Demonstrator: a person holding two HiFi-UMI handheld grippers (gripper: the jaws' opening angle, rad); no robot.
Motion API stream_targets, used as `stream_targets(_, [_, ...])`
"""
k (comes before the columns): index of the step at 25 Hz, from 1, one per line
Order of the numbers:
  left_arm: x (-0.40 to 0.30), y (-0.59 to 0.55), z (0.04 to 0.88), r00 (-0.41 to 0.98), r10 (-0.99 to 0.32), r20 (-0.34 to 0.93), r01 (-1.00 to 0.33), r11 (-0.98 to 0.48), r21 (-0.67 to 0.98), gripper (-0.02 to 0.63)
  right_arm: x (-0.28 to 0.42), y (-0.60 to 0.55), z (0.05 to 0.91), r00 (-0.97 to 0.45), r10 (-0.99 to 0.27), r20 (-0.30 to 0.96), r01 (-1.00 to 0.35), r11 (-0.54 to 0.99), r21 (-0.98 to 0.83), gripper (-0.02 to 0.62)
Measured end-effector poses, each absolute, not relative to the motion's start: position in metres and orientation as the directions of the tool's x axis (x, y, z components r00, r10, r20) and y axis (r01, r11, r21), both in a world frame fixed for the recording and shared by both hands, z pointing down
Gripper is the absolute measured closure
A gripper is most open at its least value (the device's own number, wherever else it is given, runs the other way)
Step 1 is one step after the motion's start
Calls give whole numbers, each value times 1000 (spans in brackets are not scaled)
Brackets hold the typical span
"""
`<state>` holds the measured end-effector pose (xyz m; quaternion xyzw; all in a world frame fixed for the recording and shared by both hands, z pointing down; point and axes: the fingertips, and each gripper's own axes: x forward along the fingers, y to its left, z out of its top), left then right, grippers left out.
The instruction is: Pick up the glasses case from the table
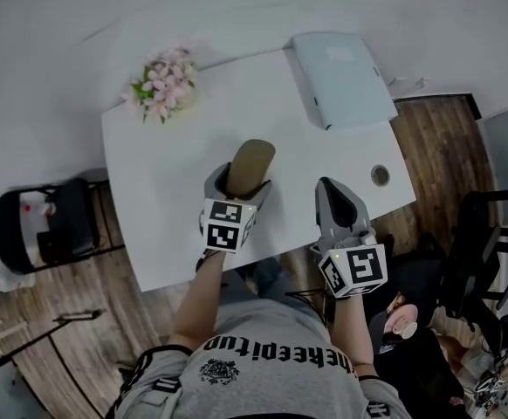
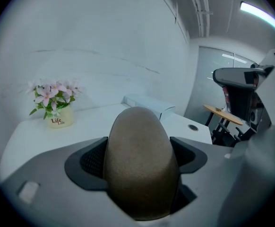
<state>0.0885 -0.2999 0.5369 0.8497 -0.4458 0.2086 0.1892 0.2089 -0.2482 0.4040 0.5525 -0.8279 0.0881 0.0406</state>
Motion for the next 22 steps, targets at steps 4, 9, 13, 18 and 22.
stream_targets(4, [73,-299,515,501,-720,481,-852,-506,131,181,202,-253,400,-406,-901,153,-913,396,-94,591])
stream_targets(9, [60,-295,492,494,-754,433,-863,-488,134,181,192,-254,395,-430,-891,145,-903,422,-81,591])
stream_targets(13, [52,-292,471,492,-780,386,-867,-479,137,181,183,-254,393,-447,-883,141,-894,441,-75,592])
stream_targets(18, [42,-286,441,491,-812,316,-870,-473,138,181,175,-251,386,-464,-876,129,-886,460,-61,592])
stream_targets(22, [35,-282,420,491,-830,265,-871,-472,136,181,170,-250,378,-471,-875,114,-882,468,-52,592])
